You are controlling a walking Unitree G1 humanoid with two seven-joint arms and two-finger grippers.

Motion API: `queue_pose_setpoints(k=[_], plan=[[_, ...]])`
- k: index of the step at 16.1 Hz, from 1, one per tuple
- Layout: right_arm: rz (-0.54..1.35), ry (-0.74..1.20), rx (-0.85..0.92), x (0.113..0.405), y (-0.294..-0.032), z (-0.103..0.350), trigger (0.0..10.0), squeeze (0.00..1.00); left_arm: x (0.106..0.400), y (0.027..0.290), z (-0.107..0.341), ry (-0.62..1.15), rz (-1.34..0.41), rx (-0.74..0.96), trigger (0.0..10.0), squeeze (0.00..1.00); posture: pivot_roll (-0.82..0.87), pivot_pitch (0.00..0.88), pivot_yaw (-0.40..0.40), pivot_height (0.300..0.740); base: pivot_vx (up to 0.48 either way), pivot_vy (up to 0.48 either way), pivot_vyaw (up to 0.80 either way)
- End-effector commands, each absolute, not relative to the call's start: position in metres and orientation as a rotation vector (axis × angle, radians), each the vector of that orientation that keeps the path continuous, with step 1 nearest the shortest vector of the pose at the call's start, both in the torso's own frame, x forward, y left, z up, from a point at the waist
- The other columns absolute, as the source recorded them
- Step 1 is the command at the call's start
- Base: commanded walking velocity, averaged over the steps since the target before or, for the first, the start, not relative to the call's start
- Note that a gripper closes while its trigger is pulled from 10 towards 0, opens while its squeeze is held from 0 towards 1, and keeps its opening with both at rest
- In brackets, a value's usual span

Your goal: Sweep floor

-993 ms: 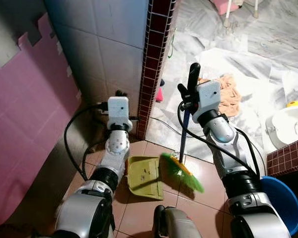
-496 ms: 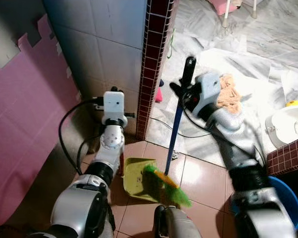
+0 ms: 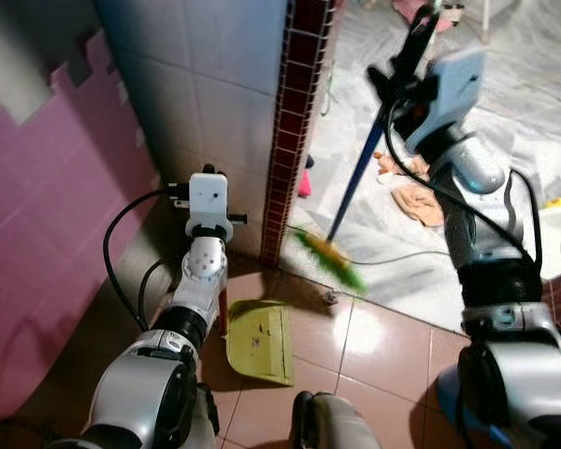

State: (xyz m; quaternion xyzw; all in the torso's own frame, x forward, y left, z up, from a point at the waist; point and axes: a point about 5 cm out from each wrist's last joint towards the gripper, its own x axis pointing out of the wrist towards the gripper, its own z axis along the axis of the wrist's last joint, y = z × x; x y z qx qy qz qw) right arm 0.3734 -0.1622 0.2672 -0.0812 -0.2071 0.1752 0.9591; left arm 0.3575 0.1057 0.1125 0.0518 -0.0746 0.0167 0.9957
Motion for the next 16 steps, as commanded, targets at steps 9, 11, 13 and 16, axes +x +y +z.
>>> queue_pose_setpoints(k=[9,11,13,16], plan=[[0.255,-0.404,-0.346,0.369,-0.161,0.211,10.0,0.00,0.357,0.108,0.102,-0.079,0.070,0.138,10.0,0.00,-0.15,0.106,-0.042,0.740,0.000,0.000,0.00],[0.209,-0.305,-0.171,0.370,-0.145,0.179,10.0,0.00,0.355,0.107,0.094,-0.035,0.104,0.144,10.0,0.00,-0.15,0.121,-0.033,0.740,0.000,0.000,0.00],[0.226,-0.282,-0.150,0.370,-0.137,0.173,10.0,0.00,0.354,0.107,0.093,-0.024,0.115,0.134,10.0,0.00,-0.15,0.122,-0.033,0.740,0.000,0.000,0.00],[0.298,-0.212,-0.018,0.368,-0.120,0.161,10.0,0.00,0.352,0.103,0.090,-0.010,0.106,0.133,10.0,0.00,-0.16,0.128,-0.040,0.740,0.000,0.000,0.00]])
